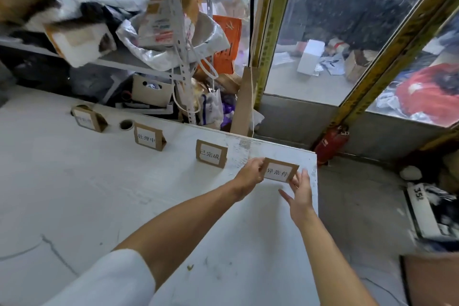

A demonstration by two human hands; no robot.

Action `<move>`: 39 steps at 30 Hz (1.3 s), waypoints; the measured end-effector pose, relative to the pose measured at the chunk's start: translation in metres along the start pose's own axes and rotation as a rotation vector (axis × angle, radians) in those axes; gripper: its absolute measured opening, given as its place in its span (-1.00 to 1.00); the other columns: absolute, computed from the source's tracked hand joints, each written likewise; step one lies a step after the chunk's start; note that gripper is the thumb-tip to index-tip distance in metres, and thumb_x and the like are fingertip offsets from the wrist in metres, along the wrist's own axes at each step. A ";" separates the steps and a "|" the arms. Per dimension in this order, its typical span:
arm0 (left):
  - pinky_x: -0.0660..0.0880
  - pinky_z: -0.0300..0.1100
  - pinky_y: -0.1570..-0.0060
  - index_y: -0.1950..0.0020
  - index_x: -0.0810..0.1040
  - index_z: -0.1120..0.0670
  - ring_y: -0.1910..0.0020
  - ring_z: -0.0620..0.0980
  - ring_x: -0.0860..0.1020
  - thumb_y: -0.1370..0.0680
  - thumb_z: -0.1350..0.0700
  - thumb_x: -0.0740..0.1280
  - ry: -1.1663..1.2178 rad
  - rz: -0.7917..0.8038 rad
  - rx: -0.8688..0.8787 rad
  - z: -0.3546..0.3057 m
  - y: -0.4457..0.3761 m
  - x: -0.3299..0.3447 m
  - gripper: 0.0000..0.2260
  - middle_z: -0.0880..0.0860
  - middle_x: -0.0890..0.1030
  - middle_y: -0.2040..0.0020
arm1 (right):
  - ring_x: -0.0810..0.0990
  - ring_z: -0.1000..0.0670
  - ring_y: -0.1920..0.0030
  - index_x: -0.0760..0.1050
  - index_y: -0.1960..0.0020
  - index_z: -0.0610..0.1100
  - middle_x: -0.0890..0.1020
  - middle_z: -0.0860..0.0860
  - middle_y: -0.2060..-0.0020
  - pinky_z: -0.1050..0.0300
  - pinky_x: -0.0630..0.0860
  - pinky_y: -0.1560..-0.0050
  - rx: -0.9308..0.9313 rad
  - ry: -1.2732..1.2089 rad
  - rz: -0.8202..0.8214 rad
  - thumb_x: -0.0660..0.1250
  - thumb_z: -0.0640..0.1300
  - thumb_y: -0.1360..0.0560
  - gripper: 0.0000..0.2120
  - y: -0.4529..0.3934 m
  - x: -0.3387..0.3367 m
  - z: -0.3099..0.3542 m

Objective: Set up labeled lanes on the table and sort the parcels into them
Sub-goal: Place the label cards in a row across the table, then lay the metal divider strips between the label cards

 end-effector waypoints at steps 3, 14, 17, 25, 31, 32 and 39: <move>0.46 -0.05 -0.29 -0.02 0.52 -0.10 -0.26 0.00 0.46 -0.74 0.11 -0.09 0.078 -0.017 -0.022 0.001 -0.012 0.006 -0.61 0.07 0.57 -0.19 | 0.50 0.04 -0.25 0.44 -0.46 0.01 0.60 -0.02 -0.21 -0.11 0.47 -0.29 0.018 -0.020 -0.012 -0.11 0.19 -0.74 -0.49 -0.013 -0.006 0.000; 0.44 -0.15 -0.24 -0.18 0.48 -0.12 -0.25 -0.06 0.49 -0.74 0.03 -0.09 0.091 -0.017 -0.021 0.016 -0.033 0.009 -0.66 -0.03 0.58 -0.17 | 0.49 0.05 -0.23 0.49 -0.21 0.15 0.59 0.09 -0.11 -0.10 0.48 -0.32 0.059 -0.056 -0.040 -0.07 0.15 -0.75 -0.65 -0.026 -0.007 -0.011; 0.41 -0.14 -0.22 -0.17 0.45 -0.15 -0.18 -0.12 0.48 -0.75 0.01 -0.06 0.027 -0.002 0.005 0.019 -0.033 0.008 -0.71 -0.14 0.55 -0.10 | 0.48 0.04 -0.24 0.48 -0.15 0.19 0.59 0.10 -0.10 -0.11 0.48 -0.33 0.071 -0.084 -0.043 -0.04 0.13 -0.76 -0.69 -0.024 -0.005 -0.011; 0.35 0.02 -0.44 -0.30 0.42 -0.07 -0.35 -0.04 0.35 -0.76 0.07 -0.06 0.025 -0.004 -0.008 0.008 -0.020 0.004 -0.71 0.00 0.42 -0.34 | 0.46 -0.02 -0.29 0.44 -0.21 0.16 0.58 0.07 -0.11 -0.14 0.49 -0.32 0.054 -0.123 -0.081 0.00 0.10 -0.75 -0.76 -0.009 -0.001 -0.002; 0.32 0.04 -0.48 -0.60 0.25 0.00 -0.54 0.00 0.29 -0.72 -0.09 0.02 -0.117 -0.060 0.085 0.018 0.015 -0.033 -0.54 0.00 0.31 -0.58 | 0.58 -0.19 -0.24 0.50 -0.33 -0.18 0.59 -0.14 -0.10 -0.02 0.58 -0.09 0.062 -0.010 -0.237 0.19 0.01 -0.72 -0.67 0.026 0.003 -0.039; 0.30 -0.02 -0.48 -0.60 0.28 -0.03 -0.52 -0.04 0.31 -0.71 -0.15 0.04 -0.194 -0.066 0.135 0.022 0.025 -0.045 -0.53 -0.07 0.34 -0.55 | 0.60 -0.19 -0.19 0.53 -0.29 -0.22 0.60 -0.15 -0.07 0.01 0.57 -0.04 0.063 0.050 -0.208 0.20 -0.01 -0.71 -0.68 0.035 0.011 -0.050; 0.23 0.02 -0.52 -0.56 0.33 -0.11 -0.51 -0.05 0.34 -0.65 -0.26 0.12 -0.599 -0.427 0.233 0.070 0.130 -0.187 -0.50 -0.07 0.39 -0.54 | 0.47 0.02 -0.29 0.43 -0.49 -0.09 0.51 -0.06 -0.39 0.03 0.42 -0.38 -0.161 0.535 0.153 0.24 0.04 -0.69 -0.58 0.095 0.125 -0.080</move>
Point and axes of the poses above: each hand's wrist, its own y-axis away from the middle knuckle, its own x-axis out of the palm, z = x × y, the point moved 3 cm from there along -y, towards the middle knuckle
